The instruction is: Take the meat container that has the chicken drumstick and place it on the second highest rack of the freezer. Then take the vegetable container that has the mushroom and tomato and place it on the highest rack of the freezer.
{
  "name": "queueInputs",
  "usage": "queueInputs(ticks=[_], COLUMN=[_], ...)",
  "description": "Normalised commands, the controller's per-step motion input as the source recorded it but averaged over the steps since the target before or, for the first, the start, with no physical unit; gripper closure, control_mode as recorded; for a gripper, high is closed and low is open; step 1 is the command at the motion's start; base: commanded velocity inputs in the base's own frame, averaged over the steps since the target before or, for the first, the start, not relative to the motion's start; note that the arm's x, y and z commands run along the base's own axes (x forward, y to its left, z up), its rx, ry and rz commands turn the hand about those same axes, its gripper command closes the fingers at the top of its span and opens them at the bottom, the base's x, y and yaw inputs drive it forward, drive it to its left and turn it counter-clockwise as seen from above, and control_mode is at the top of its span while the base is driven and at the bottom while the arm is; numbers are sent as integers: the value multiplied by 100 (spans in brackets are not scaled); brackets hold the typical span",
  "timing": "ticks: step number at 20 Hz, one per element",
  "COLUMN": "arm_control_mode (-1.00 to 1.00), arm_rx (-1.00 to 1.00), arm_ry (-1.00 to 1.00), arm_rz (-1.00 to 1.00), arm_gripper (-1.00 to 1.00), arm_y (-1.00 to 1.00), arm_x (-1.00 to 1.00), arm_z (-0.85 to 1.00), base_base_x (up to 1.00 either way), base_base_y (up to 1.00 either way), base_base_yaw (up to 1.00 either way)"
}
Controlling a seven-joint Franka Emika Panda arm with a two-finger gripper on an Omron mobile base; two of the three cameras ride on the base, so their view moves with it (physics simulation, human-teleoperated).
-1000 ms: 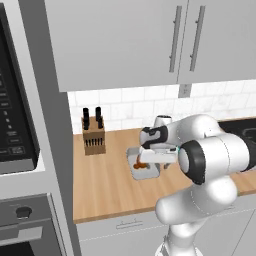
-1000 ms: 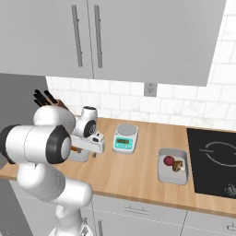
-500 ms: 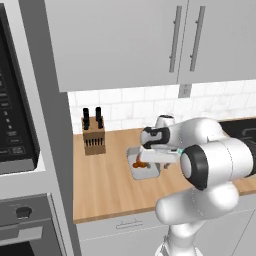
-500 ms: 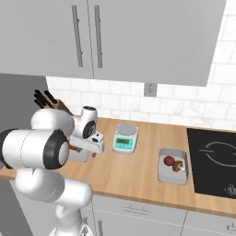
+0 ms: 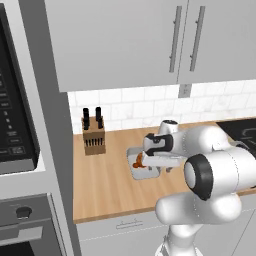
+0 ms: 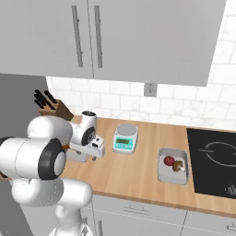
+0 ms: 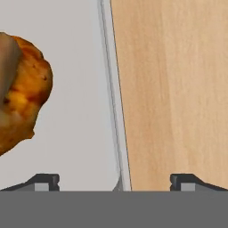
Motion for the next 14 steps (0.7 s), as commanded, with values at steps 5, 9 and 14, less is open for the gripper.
queueInputs(ticks=[5,9,14], arm_control_mode=[-100,-100,-100], arm_rx=[0,0,0], arm_ry=[0,0,0], arm_rz=[-5,-3,-1], arm_gripper=[-100,-100,-100], arm_y=[-13,-9,0], arm_x=[-10,-10,0], arm_z=[-3,0,0], base_base_x=[0,0,0], base_base_y=[0,0,0], base_base_yaw=[0,0,0])
